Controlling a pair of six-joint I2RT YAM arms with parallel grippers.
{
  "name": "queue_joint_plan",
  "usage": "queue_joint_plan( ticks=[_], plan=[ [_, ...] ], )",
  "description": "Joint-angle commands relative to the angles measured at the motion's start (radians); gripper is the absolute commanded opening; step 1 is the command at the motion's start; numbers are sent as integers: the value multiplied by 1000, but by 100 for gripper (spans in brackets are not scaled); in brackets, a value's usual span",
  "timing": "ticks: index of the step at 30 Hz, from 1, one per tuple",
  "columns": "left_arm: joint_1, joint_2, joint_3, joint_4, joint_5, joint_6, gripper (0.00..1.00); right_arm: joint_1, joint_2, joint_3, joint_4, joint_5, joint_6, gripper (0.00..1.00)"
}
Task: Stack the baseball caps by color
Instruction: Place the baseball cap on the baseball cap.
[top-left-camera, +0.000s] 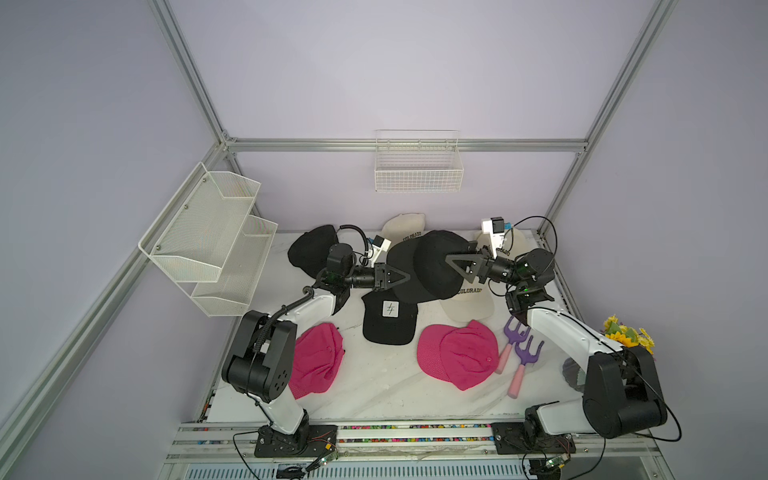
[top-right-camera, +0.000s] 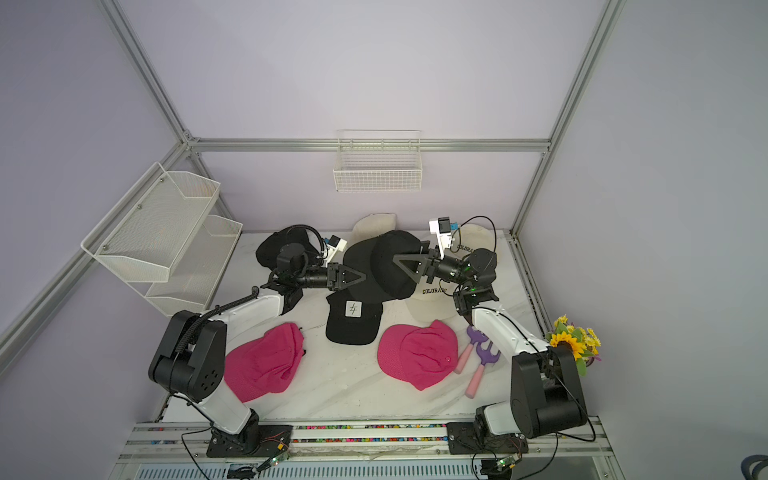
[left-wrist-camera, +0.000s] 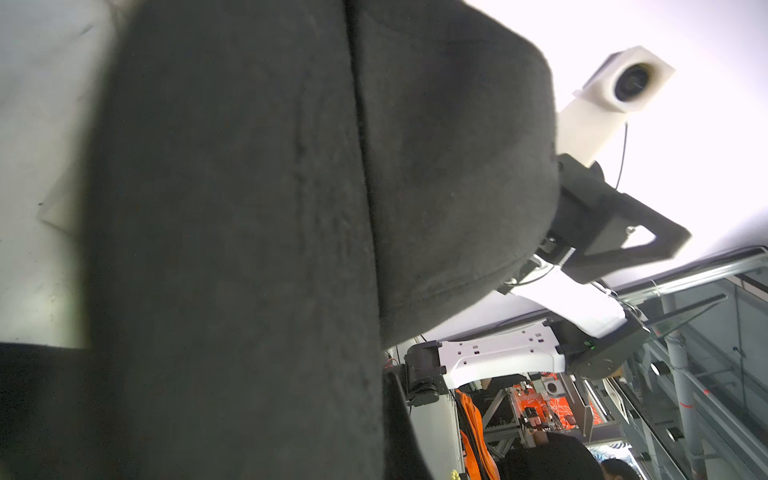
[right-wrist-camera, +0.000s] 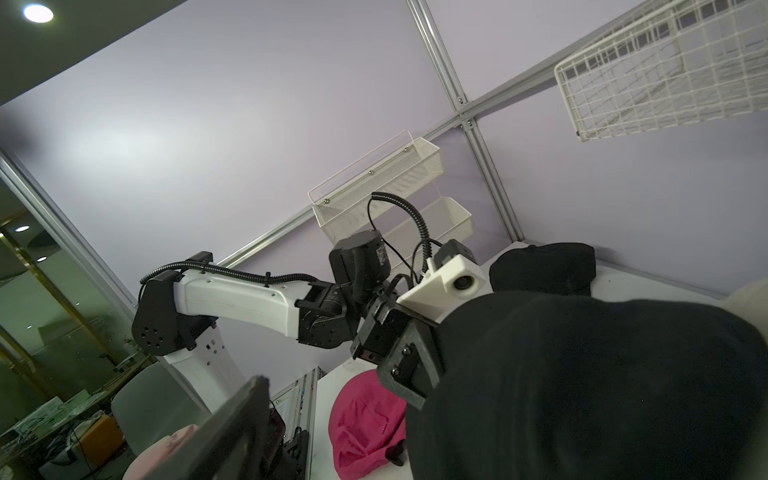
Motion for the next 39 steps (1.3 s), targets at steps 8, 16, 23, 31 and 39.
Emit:
queue_joint_plan(
  ticks=[8, 16, 23, 31, 39],
  plan=[
    [1, -34, 20, -60, -67, 103, 0, 2, -60, -60, 52, 1, -28, 72],
    [1, -49, -2, 48, -55, 14, 0, 1, -44, -62, -40, 17, -123, 57],
    [4, -47, -5, 24, -76, 32, 0, 1, -38, -55, -48, 31, -135, 24],
    [22, -28, -12, 24, -114, 42, 0, -6, -58, -36, -109, 60, -184, 0],
    [37, 55, 42, -65, -192, 56, 0, -6, -62, 27, -307, 186, -383, 0]
  ],
)
